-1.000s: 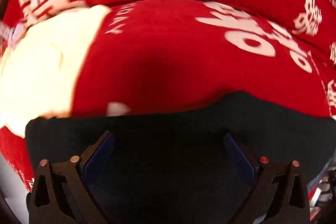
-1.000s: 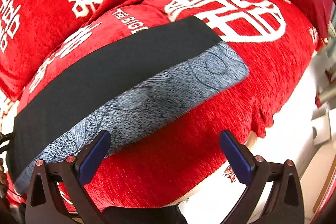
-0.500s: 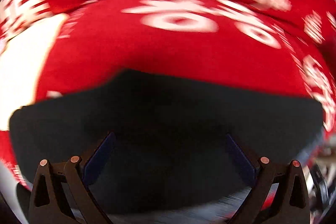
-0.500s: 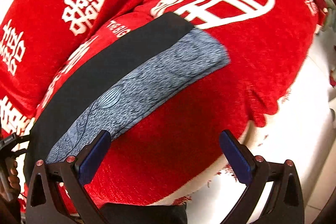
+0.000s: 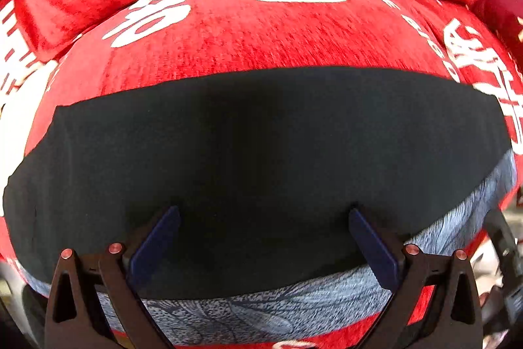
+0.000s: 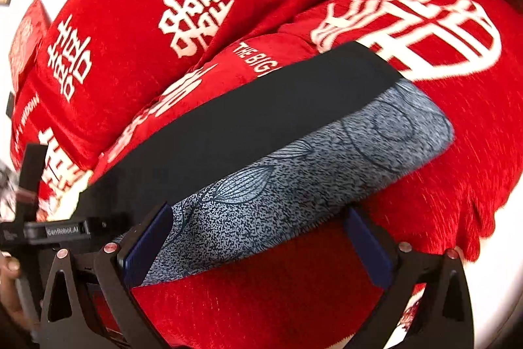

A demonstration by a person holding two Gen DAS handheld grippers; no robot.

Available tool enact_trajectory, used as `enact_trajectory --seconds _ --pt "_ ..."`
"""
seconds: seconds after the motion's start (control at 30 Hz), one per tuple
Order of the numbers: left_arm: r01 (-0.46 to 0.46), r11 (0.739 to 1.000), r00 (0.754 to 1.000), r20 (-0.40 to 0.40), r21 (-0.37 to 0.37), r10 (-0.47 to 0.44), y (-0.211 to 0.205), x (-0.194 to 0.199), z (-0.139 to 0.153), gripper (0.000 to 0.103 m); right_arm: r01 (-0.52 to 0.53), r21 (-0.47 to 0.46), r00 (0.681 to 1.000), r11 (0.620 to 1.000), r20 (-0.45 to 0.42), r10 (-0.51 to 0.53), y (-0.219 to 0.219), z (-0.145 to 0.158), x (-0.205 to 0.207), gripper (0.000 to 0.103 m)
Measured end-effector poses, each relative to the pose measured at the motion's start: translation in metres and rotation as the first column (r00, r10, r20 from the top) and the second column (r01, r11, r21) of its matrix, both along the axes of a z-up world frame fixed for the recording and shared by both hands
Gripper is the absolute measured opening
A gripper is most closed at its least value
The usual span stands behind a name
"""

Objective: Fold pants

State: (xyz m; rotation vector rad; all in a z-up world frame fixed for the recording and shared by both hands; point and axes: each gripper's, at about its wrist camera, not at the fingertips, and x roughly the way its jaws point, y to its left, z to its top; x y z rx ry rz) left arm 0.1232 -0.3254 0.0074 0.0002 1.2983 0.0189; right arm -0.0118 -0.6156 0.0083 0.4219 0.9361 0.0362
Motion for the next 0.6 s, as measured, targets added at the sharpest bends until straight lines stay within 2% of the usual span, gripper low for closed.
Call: enact_trajectory --seconds 0.1,0.3,0.47,0.6 --pt "-0.037 0.999 0.999 0.025 0.015 0.037 -0.002 0.002 0.000 0.103 -0.003 -0.033 1.000 0.999 0.017 0.004 0.008 0.004 0.013 0.103" --pt "-0.073 0.997 0.996 0.044 0.024 0.072 -0.001 -0.005 0.001 0.103 -0.005 -0.042 0.999 0.999 0.048 0.007 0.002 -0.001 0.045 0.103" --pt "-0.071 0.997 0.996 0.046 0.017 0.071 0.004 -0.009 0.002 0.103 -0.007 0.037 0.998 0.999 0.065 0.005 -0.004 -0.001 0.030 0.103" --pt "-0.072 0.997 0.996 0.058 0.018 0.071 0.003 -0.010 0.002 0.103 -0.026 0.050 0.996 0.998 0.090 0.021 -0.004 -0.003 0.022 0.103"
